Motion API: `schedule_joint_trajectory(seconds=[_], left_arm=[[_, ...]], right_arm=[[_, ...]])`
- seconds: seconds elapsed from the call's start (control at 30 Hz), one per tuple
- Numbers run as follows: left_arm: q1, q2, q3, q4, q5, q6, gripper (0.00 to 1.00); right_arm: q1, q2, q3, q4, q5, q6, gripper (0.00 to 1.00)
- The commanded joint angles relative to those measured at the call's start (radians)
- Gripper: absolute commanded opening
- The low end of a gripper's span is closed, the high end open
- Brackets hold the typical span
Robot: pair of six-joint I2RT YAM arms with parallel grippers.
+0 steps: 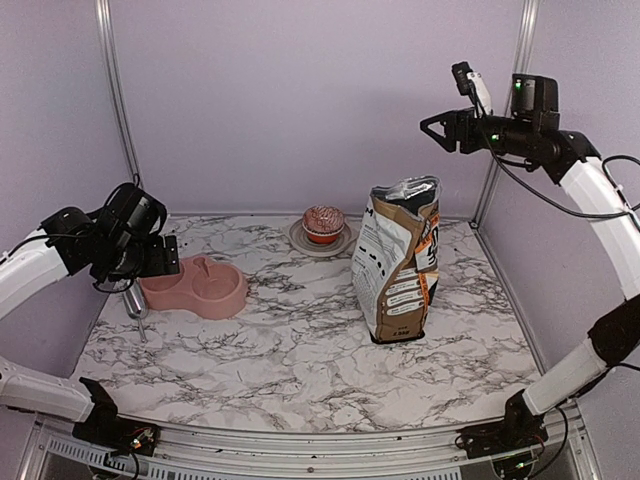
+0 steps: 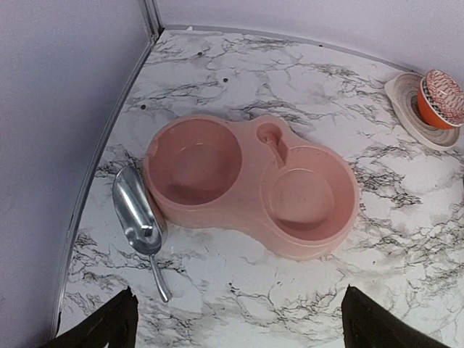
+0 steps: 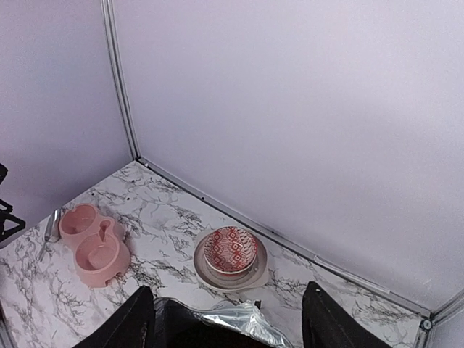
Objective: Serve the pet food
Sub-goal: Move the pet food bag to the center of the board.
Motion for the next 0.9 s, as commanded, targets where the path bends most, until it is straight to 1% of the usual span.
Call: schedule_joint_trajectory(seconds=[0.0,0.17,0.23,0.3,0.37,0.47,0.87], left_arm=[[0.051,-0.036,-0.08,-0.033,-0.013,-0.077,0.99],[0.128,-0.041,-0.179,-0.005,0.042,-0.075,0.98],[0.159,-0.051,-0.223,0.033,0.077,-0.069,0.98],[0.188,-0.071,-0.271,0.074,0.126,-0.064,0.99],[0.213,-0.096,-0.316,0.119,0.175,-0.063,0.99],[0.237,-0.124,-0.371,0.168,0.21,-0.068,0.99],[0.294,-0.151,-0.506,0.286,0.241,-0.084,0.98]], right_arm=[[-0.004,-0.062,-0.06,0.124,-0.008,0.046,0.67],[-0.004,-0.136,-0.215,0.26,-0.056,0.067,0.67],[-0.005,-0.158,-0.279,0.32,-0.077,0.071,0.68],[-0.004,-0.164,-0.308,0.368,-0.094,0.075,0.68],[-0.004,-0.151,-0.311,0.379,-0.107,0.075,0.68],[-0.004,-0.129,-0.3,0.374,-0.124,0.072,0.68],[-0.004,-0.118,-0.326,0.382,-0.13,0.066,0.68]])
